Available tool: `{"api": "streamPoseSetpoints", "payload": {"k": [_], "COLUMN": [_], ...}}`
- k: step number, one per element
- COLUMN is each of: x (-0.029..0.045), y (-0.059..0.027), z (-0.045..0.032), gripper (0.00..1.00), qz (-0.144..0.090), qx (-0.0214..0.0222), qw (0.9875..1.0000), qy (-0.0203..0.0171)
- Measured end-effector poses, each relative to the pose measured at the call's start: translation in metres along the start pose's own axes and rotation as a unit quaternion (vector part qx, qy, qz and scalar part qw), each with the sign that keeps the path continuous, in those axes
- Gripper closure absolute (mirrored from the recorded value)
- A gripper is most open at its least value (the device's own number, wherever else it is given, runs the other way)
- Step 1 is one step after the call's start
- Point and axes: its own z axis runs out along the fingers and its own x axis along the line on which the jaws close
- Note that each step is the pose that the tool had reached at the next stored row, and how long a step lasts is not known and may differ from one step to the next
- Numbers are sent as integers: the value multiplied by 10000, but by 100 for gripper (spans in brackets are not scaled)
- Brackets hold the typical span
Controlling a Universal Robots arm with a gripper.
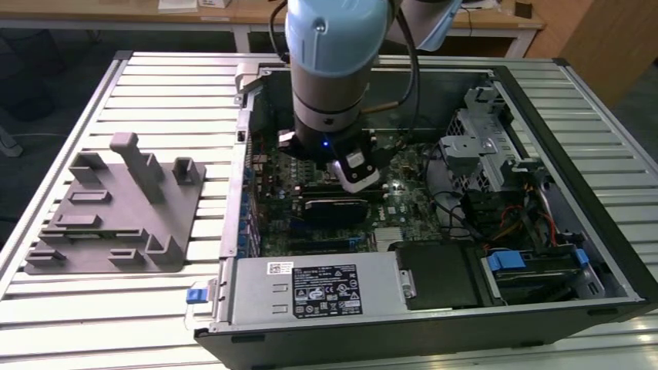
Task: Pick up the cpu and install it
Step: 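Install the second cpu locking lever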
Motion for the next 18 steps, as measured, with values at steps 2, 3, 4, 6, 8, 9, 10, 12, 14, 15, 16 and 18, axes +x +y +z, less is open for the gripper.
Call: {"api": "streamPoseSetpoints", "payload": {"k": [2,3,4,6,8,9,10,12,14,15,16,18], "x": [-2,-5,-9,-25,-50,-64,-79,-107,-133,-144,-153,-168], "y": [19,25,29,35,42,47,54,69,92,105,120,165], "z": [-50,-63,-74,-81,-80,-78,-75,-70,-62,-57,-52,-36], "gripper": [89,89,89,89,89,89,89,89,89,89,89,89], "qz": [0,2,5,19,36,40,43,47,47,47,47,46], "qx": [42,80,126,229,322,355,383,432,481,505,527,564], "qw": [10000,10000,9999,9997,9995,9994,9993,9990,9988,9987,9986,9984], "qy": [-3,-6,-9,-20,-30,-33,-36,-40,-43,-45,-46,-48]}}
